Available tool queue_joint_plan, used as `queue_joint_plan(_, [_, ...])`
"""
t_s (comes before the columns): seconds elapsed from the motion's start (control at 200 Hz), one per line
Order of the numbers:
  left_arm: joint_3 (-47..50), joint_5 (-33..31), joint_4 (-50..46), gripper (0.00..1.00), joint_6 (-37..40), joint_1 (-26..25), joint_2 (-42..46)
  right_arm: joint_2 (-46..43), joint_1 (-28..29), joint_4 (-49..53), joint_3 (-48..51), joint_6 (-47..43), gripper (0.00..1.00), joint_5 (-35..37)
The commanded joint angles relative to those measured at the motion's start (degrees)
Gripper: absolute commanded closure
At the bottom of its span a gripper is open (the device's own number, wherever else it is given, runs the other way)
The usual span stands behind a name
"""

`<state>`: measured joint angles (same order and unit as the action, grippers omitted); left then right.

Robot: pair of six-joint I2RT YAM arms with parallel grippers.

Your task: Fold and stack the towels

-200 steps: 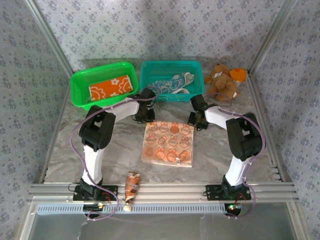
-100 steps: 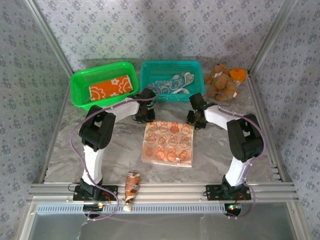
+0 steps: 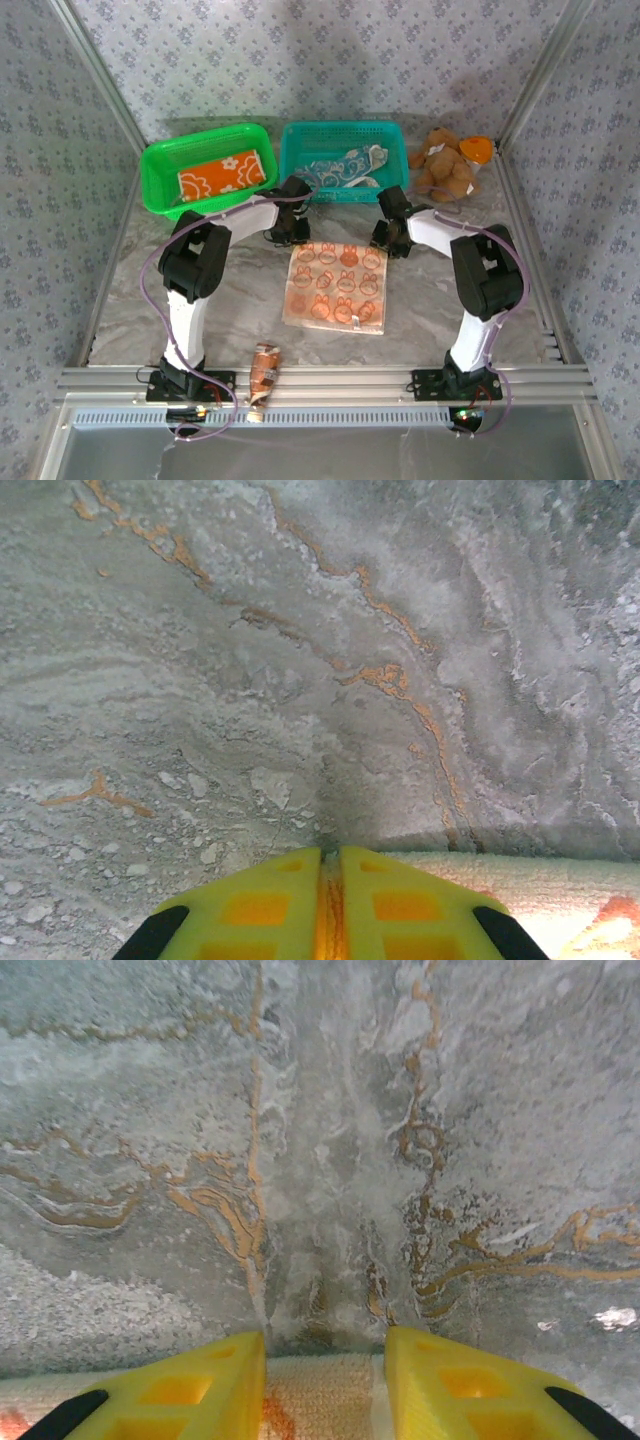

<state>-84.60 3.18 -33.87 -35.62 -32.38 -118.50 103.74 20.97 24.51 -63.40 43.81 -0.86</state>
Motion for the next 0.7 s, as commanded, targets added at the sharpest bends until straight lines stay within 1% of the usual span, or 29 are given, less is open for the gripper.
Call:
queue_joint_plan(0.0, [0.5, 1.4, -0.1, 0.88, 0.0, -0.8, 0.2, 1.0, 0.1, 2.0, 1.2, 2.2, 0.62, -0.1])
queue_joint_plan(0.165, [0.7, 1.3, 0.0, 0.88, 0.0, -0.9, 0.3, 0.7, 0.3, 3.7, 1.0, 2.4, 0.59, 0.6])
queue_joint_plan(0.24, [0.7, 1.3, 0.0, 0.88, 0.0, -0.9, 0.3, 0.0, 0.3, 4.9, 0.8, 2.8, 0.52, 1.4])
queue_joint_plan(0.315, [0.7, 1.4, 0.2, 0.88, -0.1, -0.8, 0.4, -1.1, 0.4, 5.3, 1.2, 2.9, 0.52, 2.1])
queue_joint_plan(0.435, [1.0, 1.5, 0.7, 0.88, -0.3, -0.9, 0.3, -1.4, 0.4, 5.1, 1.8, 3.1, 0.6, 1.3])
queue_joint_plan(0.495, [1.0, 1.7, 0.8, 0.88, -0.3, -0.8, 0.1, -0.8, 0.2, 4.9, 2.0, 3.5, 0.62, 0.6])
queue_joint_plan(0.575, [1.0, 1.8, 0.8, 0.88, -0.3, -0.9, 0.1, 0.2, 0.0, 3.9, 1.9, 3.5, 0.69, 0.1])
queue_joint_plan(0.6, [1.0, 1.8, 0.8, 0.88, -0.3, -0.9, 0.1, 0.4, 0.0, 3.7, 1.9, 3.5, 0.72, -0.3])
queue_joint_plan(0.695, [1.0, 1.7, 0.6, 0.88, -0.1, -1.0, 0.3, 0.4, 0.1, 2.8, 1.6, 3.0, 0.89, 0.2])
